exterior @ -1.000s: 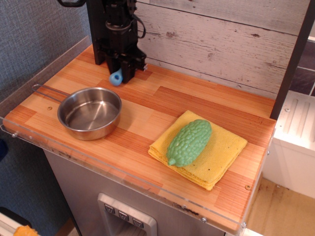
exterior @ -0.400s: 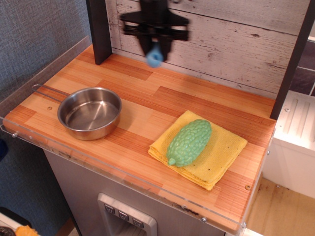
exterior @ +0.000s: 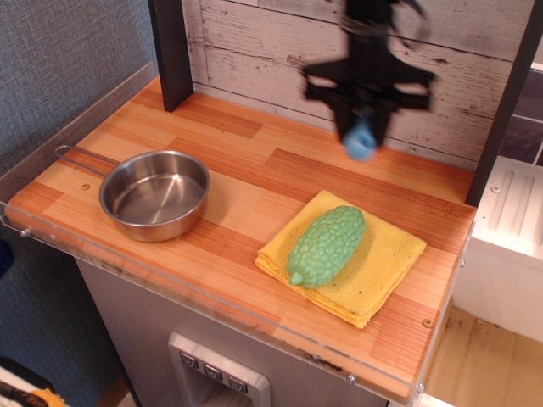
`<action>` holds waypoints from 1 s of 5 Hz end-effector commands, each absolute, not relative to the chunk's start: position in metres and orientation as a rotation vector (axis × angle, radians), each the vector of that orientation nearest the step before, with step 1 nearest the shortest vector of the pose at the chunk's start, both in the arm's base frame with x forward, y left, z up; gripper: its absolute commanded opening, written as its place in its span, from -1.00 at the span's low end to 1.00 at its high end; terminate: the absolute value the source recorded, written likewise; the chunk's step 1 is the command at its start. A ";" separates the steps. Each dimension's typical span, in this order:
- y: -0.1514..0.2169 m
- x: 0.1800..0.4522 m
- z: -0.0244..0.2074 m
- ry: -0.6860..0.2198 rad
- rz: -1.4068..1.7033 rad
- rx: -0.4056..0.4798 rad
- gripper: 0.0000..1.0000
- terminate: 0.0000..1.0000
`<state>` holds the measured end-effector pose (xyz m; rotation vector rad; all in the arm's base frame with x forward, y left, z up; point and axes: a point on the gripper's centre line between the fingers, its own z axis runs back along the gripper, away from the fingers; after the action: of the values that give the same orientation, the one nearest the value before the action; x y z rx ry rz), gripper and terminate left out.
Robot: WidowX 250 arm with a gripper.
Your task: Move blue spoon on the right
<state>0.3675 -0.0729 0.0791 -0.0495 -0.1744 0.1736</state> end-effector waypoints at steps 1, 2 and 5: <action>-0.142 0.374 0.059 -0.143 0.100 -0.036 -1.00 -1.00; -0.138 0.379 0.045 -0.116 0.062 -0.011 -1.00 -1.00; -0.094 0.385 0.045 -0.102 0.059 -0.008 -1.00 -1.00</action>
<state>0.3812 -0.0979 0.0195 0.0043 -0.0413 0.0520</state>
